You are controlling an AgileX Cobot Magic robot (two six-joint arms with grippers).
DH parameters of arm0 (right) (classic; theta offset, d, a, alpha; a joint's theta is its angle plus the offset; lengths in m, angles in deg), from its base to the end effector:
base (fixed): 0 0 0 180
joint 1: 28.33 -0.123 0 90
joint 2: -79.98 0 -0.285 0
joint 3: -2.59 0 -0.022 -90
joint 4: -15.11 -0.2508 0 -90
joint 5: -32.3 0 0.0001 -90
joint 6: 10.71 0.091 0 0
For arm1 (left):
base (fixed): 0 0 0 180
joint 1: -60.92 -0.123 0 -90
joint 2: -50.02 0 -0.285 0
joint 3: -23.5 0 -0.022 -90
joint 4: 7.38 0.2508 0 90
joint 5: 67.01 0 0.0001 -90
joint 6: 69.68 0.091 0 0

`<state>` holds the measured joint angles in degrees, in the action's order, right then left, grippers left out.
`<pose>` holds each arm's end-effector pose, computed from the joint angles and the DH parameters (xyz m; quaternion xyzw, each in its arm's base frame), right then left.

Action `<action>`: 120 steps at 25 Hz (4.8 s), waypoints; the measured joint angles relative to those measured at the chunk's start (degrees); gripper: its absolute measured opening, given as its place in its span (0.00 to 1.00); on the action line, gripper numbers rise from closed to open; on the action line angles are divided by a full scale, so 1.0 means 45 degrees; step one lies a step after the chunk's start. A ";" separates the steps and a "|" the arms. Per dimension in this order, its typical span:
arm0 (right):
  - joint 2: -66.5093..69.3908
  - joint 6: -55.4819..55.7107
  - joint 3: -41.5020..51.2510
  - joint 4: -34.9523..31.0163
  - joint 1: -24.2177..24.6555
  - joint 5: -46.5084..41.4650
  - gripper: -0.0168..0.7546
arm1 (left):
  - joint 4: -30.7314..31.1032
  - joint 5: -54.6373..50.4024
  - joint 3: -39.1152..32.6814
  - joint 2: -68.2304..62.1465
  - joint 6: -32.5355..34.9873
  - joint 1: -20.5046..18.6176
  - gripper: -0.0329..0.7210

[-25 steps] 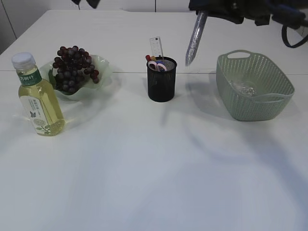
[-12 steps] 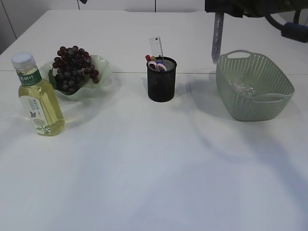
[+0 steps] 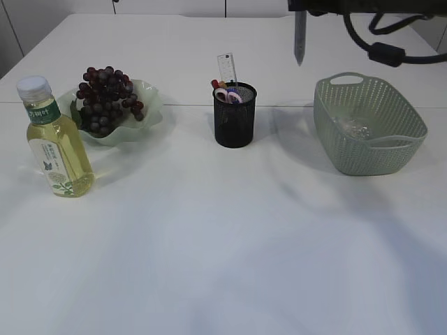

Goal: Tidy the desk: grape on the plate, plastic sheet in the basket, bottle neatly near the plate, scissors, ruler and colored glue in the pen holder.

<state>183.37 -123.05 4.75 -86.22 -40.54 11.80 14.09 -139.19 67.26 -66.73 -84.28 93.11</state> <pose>0.3817 0.1147 0.3374 -0.2568 0.7256 0.1454 0.6216 0.3654 -0.1925 0.4029 0.1446 0.9262 0.0542 0.3438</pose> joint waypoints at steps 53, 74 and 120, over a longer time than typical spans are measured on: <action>0.7979 -0.0444 -0.7790 -0.0361 -0.0583 -0.0218 0.25 | 0.1532 0.0000 0.0000 0.0000 0.0000 0.0000 0.36; 0.6004 0.8921 -0.7866 0.6146 -0.0583 -0.2309 0.34 | 0.1501 0.0000 0.0000 0.0000 0.0000 0.0000 0.36; -0.4638 2.6026 -0.1962 2.2936 -0.0542 -1.1420 0.41 | -0.4441 0.0219 -0.6066 1.0503 0.1869 -0.3305 0.34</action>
<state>162.50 -5.93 -4.08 17.00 -42.97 -39.59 -5.89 -138.20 39.96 -19.46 -75.87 78.24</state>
